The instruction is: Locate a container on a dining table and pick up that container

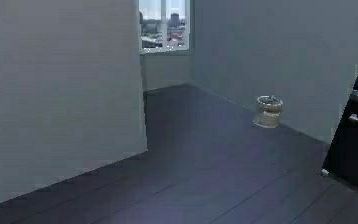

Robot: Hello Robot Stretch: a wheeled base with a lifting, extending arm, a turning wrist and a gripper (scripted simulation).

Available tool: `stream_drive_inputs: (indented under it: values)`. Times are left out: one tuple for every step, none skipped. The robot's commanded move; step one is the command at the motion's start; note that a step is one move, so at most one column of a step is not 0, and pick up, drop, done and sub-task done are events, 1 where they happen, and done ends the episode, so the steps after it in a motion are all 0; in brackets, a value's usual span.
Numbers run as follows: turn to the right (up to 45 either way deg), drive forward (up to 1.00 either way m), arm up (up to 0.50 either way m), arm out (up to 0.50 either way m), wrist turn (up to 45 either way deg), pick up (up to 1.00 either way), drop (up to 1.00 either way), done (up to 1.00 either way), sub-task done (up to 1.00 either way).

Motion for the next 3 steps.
stream_drive_inputs:
  values:
    - [-45.0, 0.00, 0.00, 0.00, 0.0, 0.00, 0.00, 0.00, 0.00]
    - [-42.0, 0.00, 0.00, 0.00, 0.0, 0.00, 0.00, 0.00, 0.00]
    - [0.0, 0.45, 0.00, 0.00, 0.0, 0.00, 0.00, 0.00, 0.00]
